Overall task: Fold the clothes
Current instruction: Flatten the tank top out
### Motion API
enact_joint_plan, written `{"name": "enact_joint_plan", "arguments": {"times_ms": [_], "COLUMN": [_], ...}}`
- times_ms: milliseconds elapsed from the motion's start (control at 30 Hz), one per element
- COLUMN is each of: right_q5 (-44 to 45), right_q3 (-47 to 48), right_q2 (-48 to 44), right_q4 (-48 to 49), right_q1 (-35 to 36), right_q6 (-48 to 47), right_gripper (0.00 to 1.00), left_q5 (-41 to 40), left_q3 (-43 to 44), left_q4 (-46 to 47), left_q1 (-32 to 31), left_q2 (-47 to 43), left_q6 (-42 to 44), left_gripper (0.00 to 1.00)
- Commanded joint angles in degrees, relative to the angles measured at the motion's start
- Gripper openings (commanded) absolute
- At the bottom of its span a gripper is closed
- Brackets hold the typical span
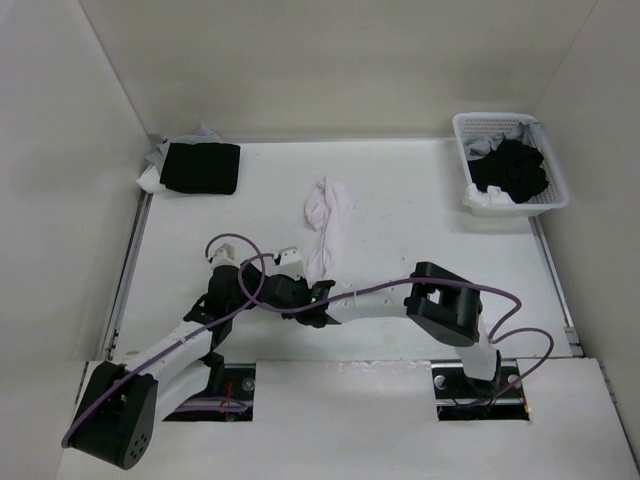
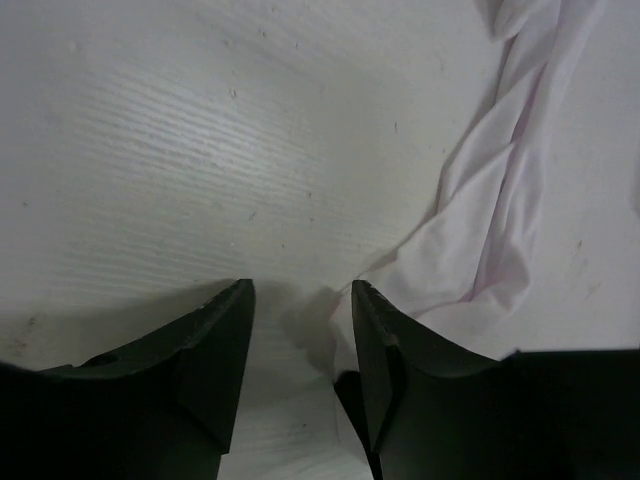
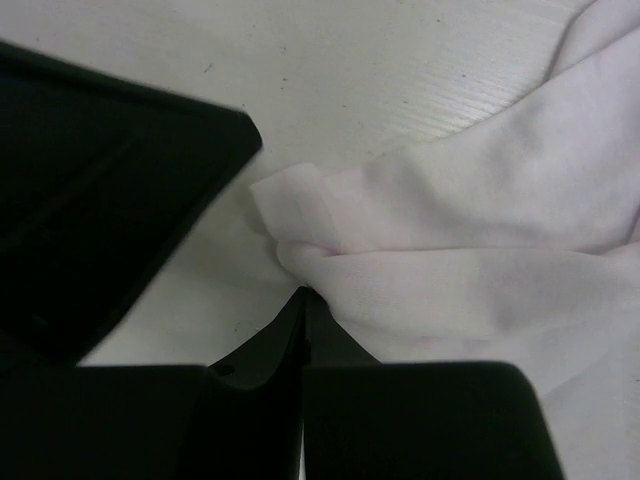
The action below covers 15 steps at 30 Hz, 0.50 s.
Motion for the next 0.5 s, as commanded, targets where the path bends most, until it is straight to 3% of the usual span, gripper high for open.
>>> {"name": "enact_joint_plan", "arguments": {"times_ms": [0,233,467], "right_q5": [0.45,0.28,0.28], "right_q3": [-1.12,-2.96,-5.51], "right_q2": [-1.59,-3.26,-5.37], "right_q4": [0.73,3.01,4.94], "right_q1": [0.35,0.61,0.87], "right_q6": [0.85,1.82,2.96], "right_gripper": [0.00,0.00,0.00], "left_q5": [2.13,2.75,3.19], "left_q3": [2.79,2.71,2.88], "left_q4": [-0.32,3.00,7.49], "left_q1": [-1.75,-2.81,-4.48], "left_q2": [1.89,4.79,8.48], "left_q6": [0.32,-1.62,-3.55], "left_gripper": [0.42,0.41,0.24]}}
